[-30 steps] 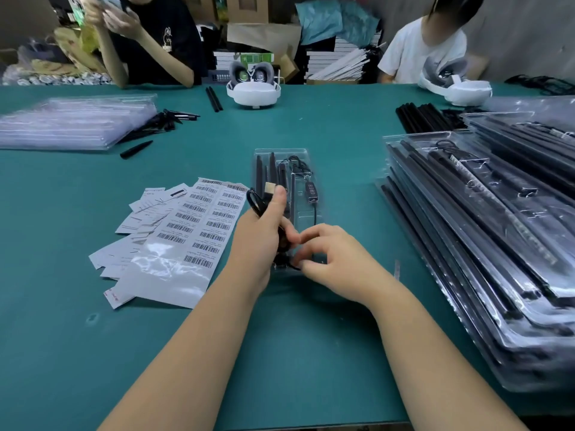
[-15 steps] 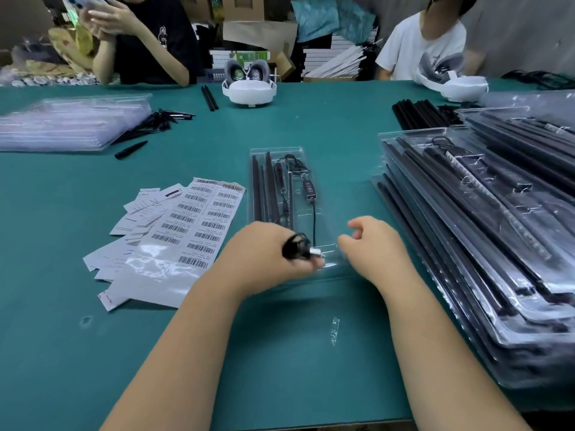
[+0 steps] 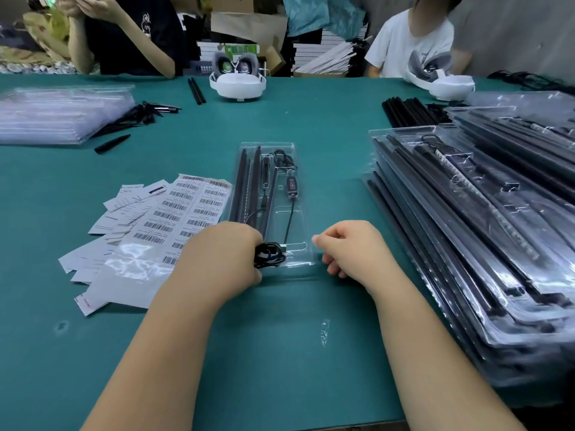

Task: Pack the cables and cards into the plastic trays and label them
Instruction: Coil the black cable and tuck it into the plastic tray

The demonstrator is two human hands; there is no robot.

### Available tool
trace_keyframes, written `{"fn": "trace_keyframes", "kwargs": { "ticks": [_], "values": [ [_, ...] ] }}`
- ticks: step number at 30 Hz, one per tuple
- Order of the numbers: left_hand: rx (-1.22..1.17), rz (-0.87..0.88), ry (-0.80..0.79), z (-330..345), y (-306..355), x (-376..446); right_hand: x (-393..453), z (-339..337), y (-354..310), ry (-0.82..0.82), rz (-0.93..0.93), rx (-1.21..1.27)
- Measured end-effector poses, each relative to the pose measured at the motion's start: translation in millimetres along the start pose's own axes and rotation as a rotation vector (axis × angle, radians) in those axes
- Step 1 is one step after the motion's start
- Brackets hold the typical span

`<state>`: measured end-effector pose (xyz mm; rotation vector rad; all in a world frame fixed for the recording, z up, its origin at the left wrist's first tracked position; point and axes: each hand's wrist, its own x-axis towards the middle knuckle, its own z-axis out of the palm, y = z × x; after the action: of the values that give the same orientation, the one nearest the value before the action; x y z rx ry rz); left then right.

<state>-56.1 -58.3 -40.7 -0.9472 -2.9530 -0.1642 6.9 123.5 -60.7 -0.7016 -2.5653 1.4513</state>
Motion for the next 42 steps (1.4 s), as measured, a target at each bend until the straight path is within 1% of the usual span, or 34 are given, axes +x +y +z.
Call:
{"fn": "trace_keyframes", "kwargs": {
  "ticks": [4,6,7,8,10,11,12,14,15,17,19,21,22,23,24,25,26,27,29,31,35,37,38,39,40,42],
  "values": [
    [-0.063,0.000,-0.025,1,-1,-2,-2,2,-2,0.054,-0.057,-0.113],
    [-0.127,0.029,-0.030,1,3,-4,-2,1,-2,0.124,-0.073,-0.103],
    [-0.143,0.032,-0.020,0,7,-5,-3,-1,-3,0.131,-0.090,-0.061],
    [-0.143,0.025,-0.004,0,11,-6,-5,-2,-6,0.100,-0.122,0.009],
    [-0.097,-0.027,0.035,-1,19,-6,-14,-1,-11,-0.054,-0.240,0.171],
    [-0.038,-0.052,0.056,-1,23,-5,-18,0,-12,-0.145,-0.326,0.160],
    [0.030,-0.059,0.073,-1,26,-4,-20,3,-13,-0.214,-0.412,0.076],
    [0.077,-0.069,0.086,-1,28,-3,-21,7,-13,-0.275,-0.526,-0.082],
    [0.039,-0.083,0.087,-1,28,-2,-21,9,-15,-0.284,-0.529,-0.081],
    [-0.125,-0.074,0.081,0,28,-3,-19,10,-15,-0.273,-0.480,0.009],
    [-0.312,-0.014,0.100,-1,27,-3,-17,8,-13,-0.274,-0.390,0.144],
    [-0.543,0.055,0.046,-4,20,-3,-14,2,-12,-0.283,-0.291,0.296],
    [-0.670,0.103,-0.025,-7,13,-2,-12,-2,-10,-0.271,-0.226,0.341],
    [-0.740,0.147,-0.123,-9,5,-2,-9,-5,-10,-0.242,-0.141,0.366],
    [-0.727,0.171,-0.214,-9,-3,-2,-6,-8,-9,-0.197,-0.044,0.381],
    [-0.658,0.170,-0.268,-7,-10,-1,-3,-10,-7,-0.149,0.046,0.390],
    [-0.557,0.159,-0.272,-3,-14,0,-1,-11,-6,-0.106,0.110,0.389],
    [-0.459,0.160,-0.226,1,-14,3,0,-11,-5,-0.070,0.148,0.380],
    [-0.362,0.170,-0.108,6,-12,8,1,-12,-4,-0.010,0.176,0.388],
    [-0.342,0.151,-0.068,5,-12,9,0,-12,-4,0.077,0.172,0.395],
    [-0.356,0.141,-0.080,5,-20,9,-1,-10,-5,0.316,0.083,0.346],
    [-0.353,0.146,-0.092,4,-19,10,-2,-9,-7,0.356,0.038,0.342],
    [-0.352,0.152,-0.094,5,-19,10,-2,-10,-6,0.336,0.019,0.326],
    [-0.352,0.162,-0.095,5,-19,10,-2,-12,-5,0.273,0.005,0.287],
    [-0.355,0.174,-0.095,5,-19,10,-2,-16,-4,0.157,0.008,0.222],
    [-0.381,0.188,-0.098,3,-22,8,-7,-20,-4,-0.223,0.031,-0.001]
  ]
}}
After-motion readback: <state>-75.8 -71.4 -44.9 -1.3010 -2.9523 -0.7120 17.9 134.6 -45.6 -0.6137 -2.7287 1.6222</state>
